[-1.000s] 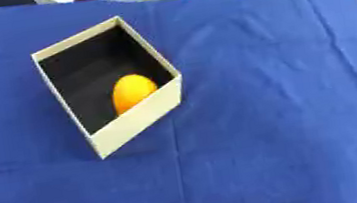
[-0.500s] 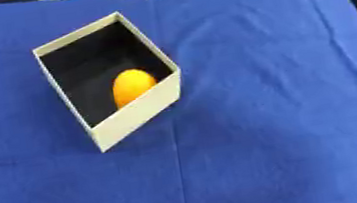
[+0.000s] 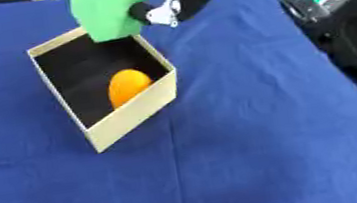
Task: Pick up objects on the table and place them in the box.
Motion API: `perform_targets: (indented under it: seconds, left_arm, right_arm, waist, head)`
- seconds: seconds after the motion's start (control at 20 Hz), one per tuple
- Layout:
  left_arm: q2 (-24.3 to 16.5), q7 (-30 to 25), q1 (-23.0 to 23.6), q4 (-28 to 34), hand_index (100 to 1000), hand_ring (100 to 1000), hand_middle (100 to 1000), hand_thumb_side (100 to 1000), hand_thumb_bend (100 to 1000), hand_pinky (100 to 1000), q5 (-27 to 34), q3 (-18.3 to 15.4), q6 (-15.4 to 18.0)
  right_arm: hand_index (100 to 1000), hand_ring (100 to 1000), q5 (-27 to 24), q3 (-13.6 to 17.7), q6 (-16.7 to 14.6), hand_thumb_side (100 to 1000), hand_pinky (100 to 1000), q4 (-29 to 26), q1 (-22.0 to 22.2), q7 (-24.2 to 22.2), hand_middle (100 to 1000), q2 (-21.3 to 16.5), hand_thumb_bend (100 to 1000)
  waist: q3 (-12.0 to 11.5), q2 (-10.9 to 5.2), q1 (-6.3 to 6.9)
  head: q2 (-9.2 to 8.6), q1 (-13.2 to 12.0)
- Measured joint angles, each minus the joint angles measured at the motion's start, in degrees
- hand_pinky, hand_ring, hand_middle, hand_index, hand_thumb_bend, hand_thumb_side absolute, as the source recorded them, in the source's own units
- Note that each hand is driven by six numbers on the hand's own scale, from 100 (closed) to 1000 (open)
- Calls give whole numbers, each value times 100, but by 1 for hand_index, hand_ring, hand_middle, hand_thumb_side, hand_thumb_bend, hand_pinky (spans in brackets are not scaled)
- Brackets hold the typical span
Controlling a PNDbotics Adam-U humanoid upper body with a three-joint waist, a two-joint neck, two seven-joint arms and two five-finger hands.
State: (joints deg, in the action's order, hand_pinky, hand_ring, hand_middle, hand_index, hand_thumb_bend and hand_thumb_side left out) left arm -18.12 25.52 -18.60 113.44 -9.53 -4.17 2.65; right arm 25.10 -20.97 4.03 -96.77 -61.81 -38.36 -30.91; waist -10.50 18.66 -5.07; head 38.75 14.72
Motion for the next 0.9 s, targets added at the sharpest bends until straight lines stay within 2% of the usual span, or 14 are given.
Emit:
perform_targets:
  seconds: [0.15, 0.45, 0.55, 0.7, 0.75, 0.85, 0.9]
  left_arm:
    - [2, 0, -18, 0, 759, 684, 647, 1000, 140, 497, 14, 1, 0]
    - [5, 0, -55, 0, 758, 684, 647, 1000, 140, 496, 44, 2, 0]
    - [8, 0, -59, 0, 758, 684, 647, 1000, 139, 496, 46, 2, 0]
    - [31, 1, -60, 0, 758, 684, 647, 1000, 140, 496, 46, 2, 0]
    - [36, 1, -60, 0, 757, 684, 647, 1000, 139, 496, 46, 2, 0]
    - [48, 1, -60, 0, 757, 684, 648, 1000, 140, 496, 46, 2, 0]
    - [48, 1, -60, 0, 757, 684, 648, 1000, 140, 496, 46, 2, 0]
  right_arm:
    - [641, 930, 17, -51, 25, 233, 898, 121, -24, -60, 452, 216, 100]
    - [721, 948, 131, -179, -22, 315, 922, 687, -26, -174, 486, 580, 100]
    - [769, 963, 167, -219, -90, 354, 940, 857, -26, -233, 567, 654, 100]
    - [898, 1000, 206, -267, -210, 438, 968, 1039, -26, -347, 793, 721, 100]
    - [908, 1000, 212, -270, -252, 449, 974, 1076, -27, -381, 816, 739, 100]
    - [939, 1000, 243, -258, -336, 527, 988, 1124, -42, -425, 871, 740, 100]
    - [939, 1000, 264, -233, -365, 527, 991, 1142, -59, -436, 884, 740, 100]
  waist:
    - [-45, 0, -2]
    - [-137, 0, -41]
    - [-152, 1, -48]
    - [-156, 4, -77]
    - [-156, 5, -77]
    - [-155, 7, -79]
    - [-153, 8, -81]
  head:
    - [1, 66]
    - [1, 139]
    - [1, 154]
    - [1, 157]
    - [1, 156]
    - [1, 155]
    - [1, 155]
